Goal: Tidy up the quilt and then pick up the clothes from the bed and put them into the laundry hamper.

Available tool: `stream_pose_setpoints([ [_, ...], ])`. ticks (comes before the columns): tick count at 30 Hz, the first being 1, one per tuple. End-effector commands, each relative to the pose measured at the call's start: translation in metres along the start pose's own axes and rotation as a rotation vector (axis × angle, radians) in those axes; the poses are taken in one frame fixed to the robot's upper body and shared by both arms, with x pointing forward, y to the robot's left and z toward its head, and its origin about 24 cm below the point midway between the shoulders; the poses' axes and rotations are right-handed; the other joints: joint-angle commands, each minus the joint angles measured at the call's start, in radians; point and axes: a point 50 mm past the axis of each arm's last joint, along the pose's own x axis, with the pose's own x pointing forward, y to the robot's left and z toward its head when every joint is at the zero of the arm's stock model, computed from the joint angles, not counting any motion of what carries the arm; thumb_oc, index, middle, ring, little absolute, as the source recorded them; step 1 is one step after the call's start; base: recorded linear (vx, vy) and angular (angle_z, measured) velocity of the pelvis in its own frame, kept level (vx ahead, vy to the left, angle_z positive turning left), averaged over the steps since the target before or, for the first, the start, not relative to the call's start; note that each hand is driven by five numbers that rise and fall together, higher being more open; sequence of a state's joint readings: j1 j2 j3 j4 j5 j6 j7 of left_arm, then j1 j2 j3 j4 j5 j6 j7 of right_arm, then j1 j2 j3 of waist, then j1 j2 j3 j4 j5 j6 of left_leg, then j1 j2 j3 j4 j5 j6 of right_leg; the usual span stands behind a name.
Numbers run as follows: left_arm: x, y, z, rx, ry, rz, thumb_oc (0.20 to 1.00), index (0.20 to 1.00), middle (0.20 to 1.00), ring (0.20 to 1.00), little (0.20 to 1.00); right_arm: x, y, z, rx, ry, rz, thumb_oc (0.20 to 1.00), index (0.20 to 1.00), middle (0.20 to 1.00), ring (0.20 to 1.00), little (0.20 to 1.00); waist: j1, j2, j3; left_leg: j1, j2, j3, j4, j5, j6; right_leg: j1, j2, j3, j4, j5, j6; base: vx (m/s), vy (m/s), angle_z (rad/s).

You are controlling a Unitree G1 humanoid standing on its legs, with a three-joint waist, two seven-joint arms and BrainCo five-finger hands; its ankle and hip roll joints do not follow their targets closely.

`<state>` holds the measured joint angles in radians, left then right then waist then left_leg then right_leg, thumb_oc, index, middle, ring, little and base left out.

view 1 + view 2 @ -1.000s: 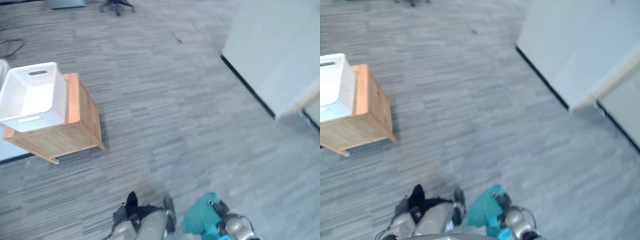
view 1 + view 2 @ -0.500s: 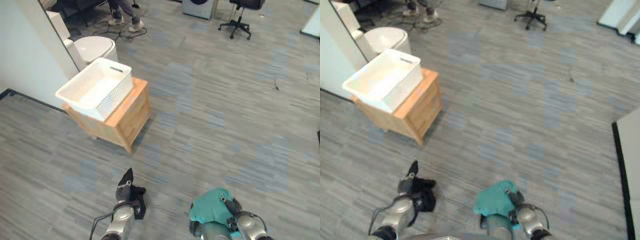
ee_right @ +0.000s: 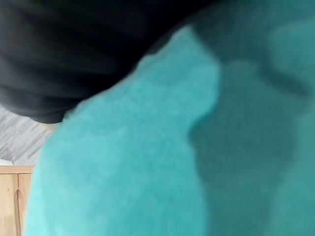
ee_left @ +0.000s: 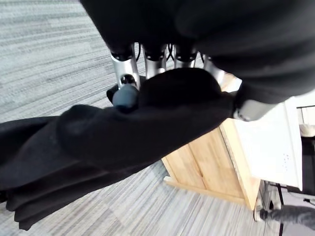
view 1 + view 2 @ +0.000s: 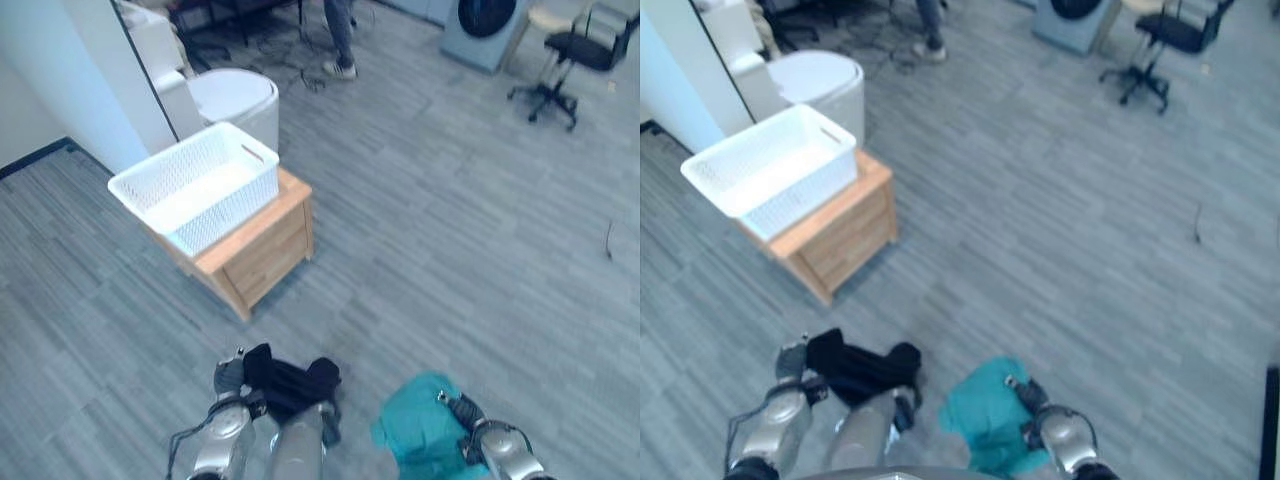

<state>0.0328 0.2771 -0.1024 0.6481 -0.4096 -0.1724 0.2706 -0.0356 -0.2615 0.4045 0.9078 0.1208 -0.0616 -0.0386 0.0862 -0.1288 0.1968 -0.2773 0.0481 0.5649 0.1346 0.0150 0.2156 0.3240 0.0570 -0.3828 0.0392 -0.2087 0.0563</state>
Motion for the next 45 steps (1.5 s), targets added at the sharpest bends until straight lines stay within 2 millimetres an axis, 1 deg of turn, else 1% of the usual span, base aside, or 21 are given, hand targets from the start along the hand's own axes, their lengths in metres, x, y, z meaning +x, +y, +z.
stream_pose_setpoints([
  [1,0.012,-0.002,0.05,0.065,-0.215,-0.023,0.2,0.2,0.2,0.2,0.2,0.009,-0.012,0.052,0.017,-0.172,-0.037,0.2,0.2,0.2,0.2,0.2,0.044,-0.015,-0.003,0.125,0.023,-0.1,-0.038,-0.002,-0.174,-0.09,-0.171,0.101,0.277,0.234,0.177,0.48,0.085,0.85],
  [3,0.015,-0.001,0.06,0.111,-0.247,-0.014,0.2,0.2,0.2,0.2,0.2,0.006,0.004,0.053,-0.028,-0.2,0.001,0.2,0.2,0.2,0.2,0.2,-0.001,-0.001,0.012,0.185,0.031,-0.12,-0.058,-0.026,-0.152,-0.21,-0.206,0.149,0.533,0.332,0.193,0.45,0.087,0.73],
  [6,0.013,-0.001,0.083,0.099,-0.348,0.011,0.2,0.2,0.2,0.2,0.2,0.004,0.021,0.045,-0.028,-0.187,0.006,0.2,0.2,0.2,0.2,0.2,-0.057,0.06,0.027,0.3,0.05,-0.209,-0.14,-0.035,-0.165,-0.353,-0.23,0.178,0.639,0.288,0.162,0.56,0.019,1.17],
  [7,0.007,-0.018,0.106,0.127,-0.462,-0.059,0.2,0.2,0.2,0.2,0.2,0.007,0.023,0.047,-0.092,-0.193,-0.03,0.2,0.2,0.2,0.2,0.2,-0.087,0.075,0.033,0.351,0.021,-0.317,-0.153,-0.05,-0.196,-0.392,-0.244,0.215,0.401,0.217,0.124,0.63,-0.113,1.25],
  [8,0.007,-0.018,0.106,0.127,-0.462,-0.058,0.2,0.2,0.2,0.2,0.2,0.007,0.023,0.048,-0.092,-0.193,-0.029,0.2,0.2,0.2,0.2,0.2,-0.09,0.077,0.032,0.348,0.024,-0.32,-0.152,-0.049,-0.197,-0.39,-0.24,0.211,0.394,0.221,0.123,0.83,-0.242,1.73],
  [9,0.006,-0.016,0.115,0.093,-0.504,-0.054,0.2,0.2,0.2,0.2,0.2,0.009,0.034,0.055,-0.081,-0.201,-0.006,0.2,0.2,0.2,0.2,0.2,-0.117,0.061,0.023,0.385,0.013,-0.391,-0.181,-0.067,-0.229,-0.392,-0.221,0.31,0.123,0.196,0.116,0.37,-0.15,1.77],
  [10,0.006,-0.016,0.116,0.093,-0.504,-0.054,0.2,0.2,0.2,0.2,0.2,0.009,0.034,0.055,-0.081,-0.202,-0.005,0.2,0.2,0.2,0.2,0.2,-0.12,0.062,0.023,0.384,0.014,-0.393,-0.182,-0.064,-0.23,-0.389,-0.22,0.306,0.115,0.202,0.115,0.56,-0.215,1.85],
  [13,0.006,-0.02,0.134,0.068,-0.569,-0.077,0.2,0.2,0.2,0.2,0.2,0.008,0.026,0.05,-0.066,-0.188,-0.019,0.2,0.2,0.2,0.2,0.2,-0.157,0.06,0.015,0.413,0.016,-0.523,-0.221,-0.08,-0.261,-0.453,-0.203,0.506,-0.065,0.254,0.139,0.47,-0.229,1.63],
  [16,0.006,-0.017,0.131,0.088,-0.55,-0.096,0.2,0.2,0.2,0.2,0.2,0.009,0.02,0.055,-0.066,-0.198,-0.018,0.2,0.2,0.2,0.2,0.2,-0.155,0.051,0.01,0.454,0.045,-0.615,-0.217,-0.107,-0.292,-0.44,-0.229,0.469,-0.083,0.274,0.132,0.43,-0.28,1.87],
  [20,0.011,-0.014,0.112,0.048,-0.465,-0.085,0.2,0.2,0.2,0.2,0.2,0.011,0.015,0.057,-0.086,-0.193,-0.017,0.2,0.2,0.2,0.2,0.2,-0.162,0.06,-0.014,0.448,0.08,-0.615,-0.222,-0.086,-0.328,-0.402,-0.217,0.429,-0.109,0.285,0.119,0.24,-0.223,0.94],
  [23,0.012,-0.034,0.107,0.045,-0.434,-0.134,0.2,0.2,0.2,0.2,0.2,0.006,0.001,0.048,-0.055,-0.192,-0.055,0.2,0.2,0.2,0.2,0.2,-0.201,0.073,-0.012,0.381,0.145,-0.388,-0.221,0.01,-0.36,-0.338,-0.264,0.288,-0.126,0.254,0.128,0.06,-0.027,0.87],
  [24,0.012,-0.04,0.111,0.064,-0.443,-0.167,0.2,0.2,0.2,0.2,0.2,0.009,-0.006,0.069,-0.051,-0.226,-0.074,0.2,0.2,0.2,0.2,0.2,-0.202,0.079,-0.006,0.334,0.154,-0.31,-0.208,0.061,-0.364,-0.323,-0.276,0.257,-0.126,0.249,0.13,0.01,-0.055,1.55],
  [30,0.004,-0.038,0.104,0.203,-0.45,-0.248,0.2,0.2,0.2,0.2,0.2,-0.001,-0.033,0.072,-0.087,-0.307,-0.104,0.2,0.2,0.2,0.2,0.2,-0.197,0.11,-0.003,0.277,0.144,-0.32,-0.222,0.065,-0.356,-0.31,-0.24,0.227,-0.126,0.226,0.108,0.04,-0.023,0.31],
  [35,0.001,-0.01,0.09,0.242,-0.402,-0.236,0.2,0.2,0.2,0.2,0.2,-0.008,-0.049,0.088,-0.055,-0.387,-0.142,0.2,0.2,0.2,0.2,0.2,-0.193,0.101,-0.015,0.318,0.164,-0.287,-0.222,0.054,-0.364,-0.29,-0.231,0.244,-0.126,0.22,0.103,0.07,-0.014,0.12],
  [36,0.001,-0.006,0.098,0.241,-0.434,-0.228,0.2,0.2,0.2,0.2,0.2,-0.009,-0.053,0.089,-0.053,-0.396,-0.15,0.2,0.2,0.2,0.2,0.2,-0.194,0.101,-0.015,0.324,0.168,-0.281,-0.222,0.054,-0.366,-0.288,-0.231,0.242,-0.126,0.219,0.104,0.08,-0.022,0.06],
  [39,-0.009,0.017,0.178,0.189,-0.712,-0.192,0.2,0.2,0.2,0.2,0.2,-0.016,-0.066,0.082,-0.084,-0.388,-0.176,0.2,0.2,0.2,0.2,0.2,-0.203,0.112,-0.019,0.357,0.174,-0.27,-0.222,0.045,-0.373,-0.266,-0.231,0.243,-0.126,0.208,0.104,0.06,-0.016,0.05],
  [40,-0.01,0.017,0.178,0.19,-0.713,-0.191,0.2,0.2,0.2,0.2,0.2,-0.015,-0.066,0.083,-0.083,-0.39,-0.175,0.2,0.2,0.2,0.2,0.2,-0.203,0.112,-0.019,0.354,0.174,-0.269,-0.222,0.049,-0.373,-0.269,-0.23,0.244,-0.126,0.212,0.103,0.05,-0.002,0.03],
  [42,-0.022,0.025,0.228,0.27,-0.886,-0.178,0.2,0.2,0.2,0.2,0.2,-0.015,-0.066,0.079,-0.097,-0.374,-0.175,0.2,0.2,0.2,0.2,0.2,-0.209,0.123,-0.028,0.364,0.178,-0.265,-0.222,0.048,-0.377,-0.264,-0.231,0.244,-0.126,0.21,0.104,0.03,-0.006,-0.01],
  [43,-0.043,0.027,0.281,0.303,-1.086,-0.176,0.2,0.2,0.2,0.2,0.2,-0.015,-0.064,0.073,-0.117,-0.355,-0.172,0.2,0.2,0.2,0.2,0.2,-0.221,0.134,-0.036,0.379,0.177,-0.261,-0.222,0.04,-0.38,-0.253,-0.232,0.245,-0.126,0.201,0.107,0.0,0.0,0.0],
  [44,-0.043,0.026,0.282,0.304,-1.088,-0.176,0.2,0.2,0.2,0.2,0.2,-0.015,-0.064,0.074,-0.115,-0.356,-0.172,0.2,0.2,0.2,0.2,0.2,-0.219,0.133,-0.036,0.375,0.178,-0.261,-0.222,0.045,-0.38,-0.257,-0.231,0.246,-0.126,0.205,0.106,0.08,-0.015,-0.02],
  [45,-0.074,0.021,0.332,0.297,-1.297,-0.204,0.2,0.2,0.2,0.2,0.2,-0.015,-0.06,0.066,-0.135,-0.335,-0.162,0.2,0.2,0.2,0.2,0.2,-0.234,0.147,-0.045,0.388,0.174,-0.264,-0.222,0.038,-0.381,-0.25,-0.231,0.251,-0.126,0.2,0.11,0.04,-0.02,0.0],
])
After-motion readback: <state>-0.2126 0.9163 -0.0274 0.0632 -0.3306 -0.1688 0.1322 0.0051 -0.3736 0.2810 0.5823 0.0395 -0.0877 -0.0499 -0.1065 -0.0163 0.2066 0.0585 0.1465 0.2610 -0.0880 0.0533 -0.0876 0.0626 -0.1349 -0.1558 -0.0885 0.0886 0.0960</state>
